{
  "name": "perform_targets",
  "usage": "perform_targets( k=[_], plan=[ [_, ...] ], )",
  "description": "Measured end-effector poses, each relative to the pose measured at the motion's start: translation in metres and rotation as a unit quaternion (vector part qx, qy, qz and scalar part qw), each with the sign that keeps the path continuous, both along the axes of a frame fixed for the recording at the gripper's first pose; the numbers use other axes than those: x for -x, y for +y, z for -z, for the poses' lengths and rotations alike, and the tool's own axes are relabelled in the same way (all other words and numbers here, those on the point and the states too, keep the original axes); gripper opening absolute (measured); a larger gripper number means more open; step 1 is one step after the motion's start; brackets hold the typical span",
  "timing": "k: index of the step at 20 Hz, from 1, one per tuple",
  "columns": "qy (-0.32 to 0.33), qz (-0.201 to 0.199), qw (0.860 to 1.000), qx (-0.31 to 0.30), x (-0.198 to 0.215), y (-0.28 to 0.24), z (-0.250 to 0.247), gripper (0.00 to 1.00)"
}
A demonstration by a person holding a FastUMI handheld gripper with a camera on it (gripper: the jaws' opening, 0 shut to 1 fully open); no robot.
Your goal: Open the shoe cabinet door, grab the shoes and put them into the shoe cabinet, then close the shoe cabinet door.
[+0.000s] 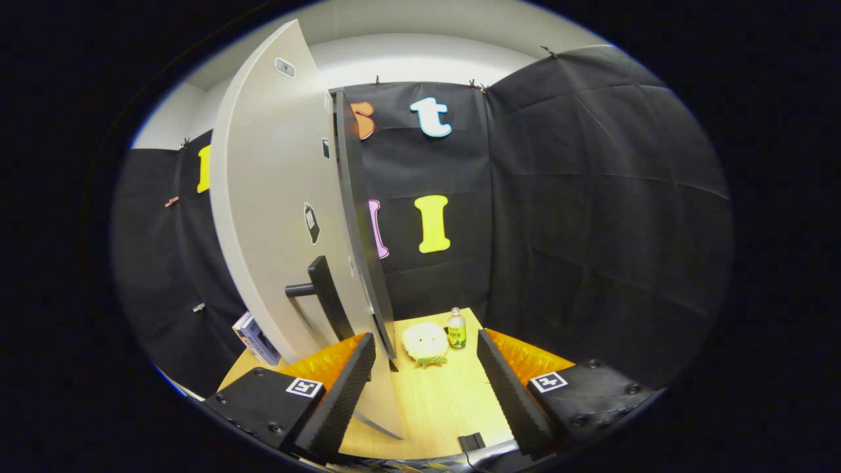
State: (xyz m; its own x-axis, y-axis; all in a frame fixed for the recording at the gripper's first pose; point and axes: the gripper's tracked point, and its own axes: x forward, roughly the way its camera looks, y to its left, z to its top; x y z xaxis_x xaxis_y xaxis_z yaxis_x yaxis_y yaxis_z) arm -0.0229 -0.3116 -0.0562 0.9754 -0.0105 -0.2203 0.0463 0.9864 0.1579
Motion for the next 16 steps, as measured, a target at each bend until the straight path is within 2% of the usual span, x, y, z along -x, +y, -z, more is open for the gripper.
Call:
perform_targets(
  k=[4, 11, 16],
  plan=[
    [-0.007, -0.014, 1.0, -0.001, -0.014, -0.001, -0.002, 0.98],
    [-0.009, -0.007, 1.0, 0.015, -0.02, 0.005, -0.002, 0.98],
    [-0.005, 0.0, 1.0, 0.022, -0.007, 0.042, -0.004, 0.98]
  ],
)
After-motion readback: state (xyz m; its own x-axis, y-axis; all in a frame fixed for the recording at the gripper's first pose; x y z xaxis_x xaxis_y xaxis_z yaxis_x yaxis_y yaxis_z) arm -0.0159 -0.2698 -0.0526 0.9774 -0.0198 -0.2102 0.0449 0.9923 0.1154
